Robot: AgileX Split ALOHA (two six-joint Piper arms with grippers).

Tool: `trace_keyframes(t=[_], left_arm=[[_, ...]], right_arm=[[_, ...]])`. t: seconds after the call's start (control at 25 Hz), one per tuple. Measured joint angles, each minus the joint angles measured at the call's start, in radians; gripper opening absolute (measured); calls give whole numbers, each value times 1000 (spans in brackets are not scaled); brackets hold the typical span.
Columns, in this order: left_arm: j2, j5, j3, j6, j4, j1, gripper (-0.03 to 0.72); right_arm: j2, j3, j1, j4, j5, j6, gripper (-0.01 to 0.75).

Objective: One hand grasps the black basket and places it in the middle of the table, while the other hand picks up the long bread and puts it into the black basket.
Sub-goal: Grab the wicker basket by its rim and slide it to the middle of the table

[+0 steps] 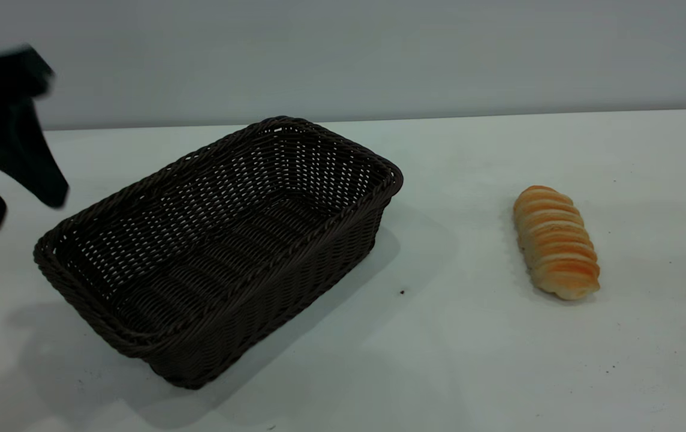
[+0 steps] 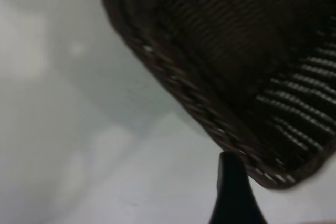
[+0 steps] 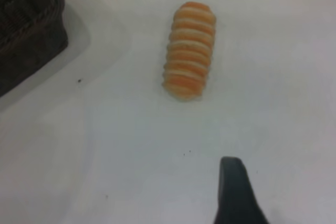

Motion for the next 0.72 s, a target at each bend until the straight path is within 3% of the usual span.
trace_keyframes(t=[0.32, 0.72], left_arm=[[174, -181, 24, -408, 118, -2, 495], [323, -314, 26, -440, 50, -3, 490]], right_arm=[[0, 0, 0, -1, -8, 0, 450], [0, 0, 0, 1, -9, 1, 450]])
